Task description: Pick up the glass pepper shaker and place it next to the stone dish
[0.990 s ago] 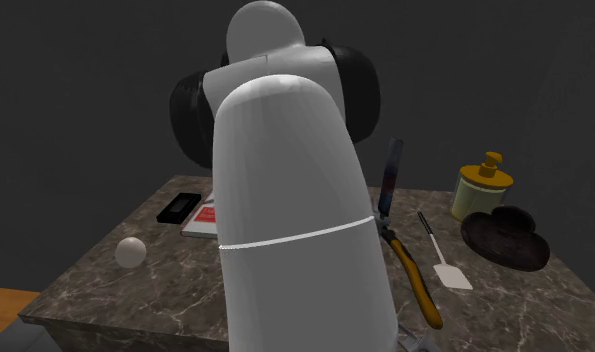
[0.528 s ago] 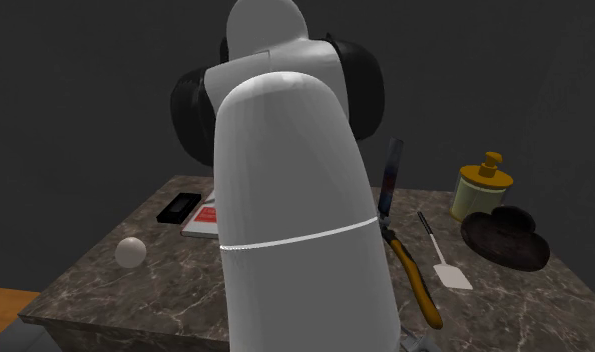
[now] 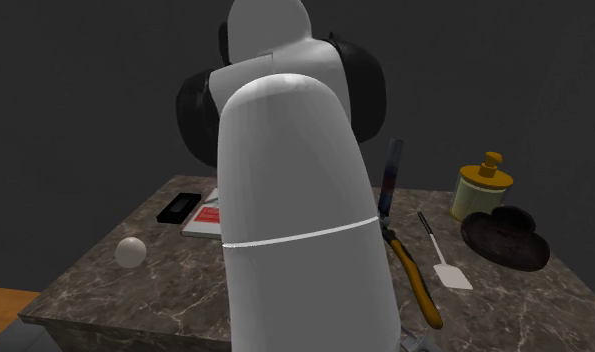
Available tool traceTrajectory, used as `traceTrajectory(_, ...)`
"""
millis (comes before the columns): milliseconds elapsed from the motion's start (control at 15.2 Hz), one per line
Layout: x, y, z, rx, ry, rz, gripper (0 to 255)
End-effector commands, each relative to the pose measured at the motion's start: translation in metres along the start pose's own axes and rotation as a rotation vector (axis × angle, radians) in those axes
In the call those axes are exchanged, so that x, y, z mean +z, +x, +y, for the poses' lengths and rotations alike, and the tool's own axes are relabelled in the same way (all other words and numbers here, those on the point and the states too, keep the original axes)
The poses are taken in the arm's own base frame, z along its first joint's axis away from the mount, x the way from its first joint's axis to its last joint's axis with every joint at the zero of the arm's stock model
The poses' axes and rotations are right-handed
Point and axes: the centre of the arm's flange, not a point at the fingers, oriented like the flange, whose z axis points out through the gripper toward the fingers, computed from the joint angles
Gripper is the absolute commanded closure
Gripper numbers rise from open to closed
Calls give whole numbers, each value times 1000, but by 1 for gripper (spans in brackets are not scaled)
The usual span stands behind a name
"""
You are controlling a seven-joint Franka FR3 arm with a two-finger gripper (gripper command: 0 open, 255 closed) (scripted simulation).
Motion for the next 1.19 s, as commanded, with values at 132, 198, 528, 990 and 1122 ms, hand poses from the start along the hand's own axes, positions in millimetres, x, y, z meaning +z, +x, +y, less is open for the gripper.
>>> traceTrajectory(132, -21, -1, -2, 0, 0, 0, 255)
traceTrajectory(198, -27, -1, -3, 0, 0, 0, 255)
traceTrajectory(528, -53, -3, -5, 0, 0, 0, 255)
traceTrajectory(990, -74, -29, 2, 0, 0, 0, 255)
traceTrajectory(1122, -74, -53, 11, 0, 0, 0, 255)
